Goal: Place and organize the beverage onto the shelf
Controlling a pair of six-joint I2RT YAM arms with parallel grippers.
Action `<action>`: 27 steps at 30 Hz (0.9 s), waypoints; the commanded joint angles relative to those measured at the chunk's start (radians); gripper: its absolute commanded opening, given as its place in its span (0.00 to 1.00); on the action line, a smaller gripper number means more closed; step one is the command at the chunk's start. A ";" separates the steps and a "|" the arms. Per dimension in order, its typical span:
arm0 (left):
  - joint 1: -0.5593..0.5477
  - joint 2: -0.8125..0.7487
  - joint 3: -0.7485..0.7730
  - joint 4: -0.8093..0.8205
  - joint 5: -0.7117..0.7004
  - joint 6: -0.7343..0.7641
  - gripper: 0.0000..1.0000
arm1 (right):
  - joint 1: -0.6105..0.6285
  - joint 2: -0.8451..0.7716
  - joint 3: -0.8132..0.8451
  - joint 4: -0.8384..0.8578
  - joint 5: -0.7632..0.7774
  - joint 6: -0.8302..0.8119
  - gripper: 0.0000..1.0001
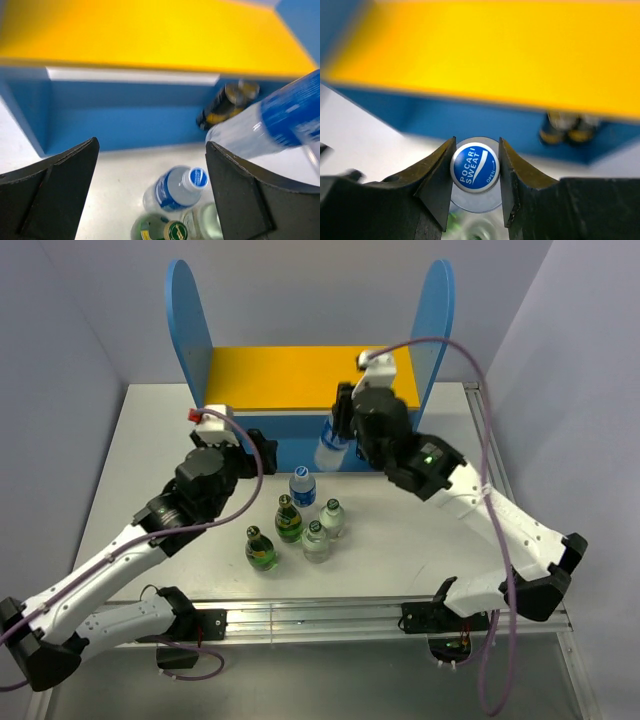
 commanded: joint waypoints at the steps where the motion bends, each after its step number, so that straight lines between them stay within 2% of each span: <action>1: -0.005 -0.079 0.075 -0.024 -0.132 -0.015 0.95 | 0.006 0.023 0.253 0.058 0.006 -0.049 0.00; 7: -0.005 -0.159 0.101 -0.099 -0.189 -0.022 0.95 | 0.008 0.236 0.623 0.006 -0.110 -0.102 0.00; 12: -0.005 -0.205 0.111 -0.168 -0.215 -0.041 0.95 | 0.014 0.440 0.895 0.041 -0.186 -0.161 0.00; 18: -0.005 -0.266 0.068 -0.169 -0.224 -0.038 0.95 | 0.019 0.573 0.976 0.213 -0.204 -0.232 0.00; 23: -0.003 -0.276 0.059 -0.172 -0.209 -0.039 0.95 | 0.031 0.621 0.995 0.355 -0.166 -0.284 0.00; 27: -0.006 -0.267 0.066 -0.184 -0.209 -0.041 0.95 | 0.031 0.635 1.018 0.405 -0.141 -0.336 0.00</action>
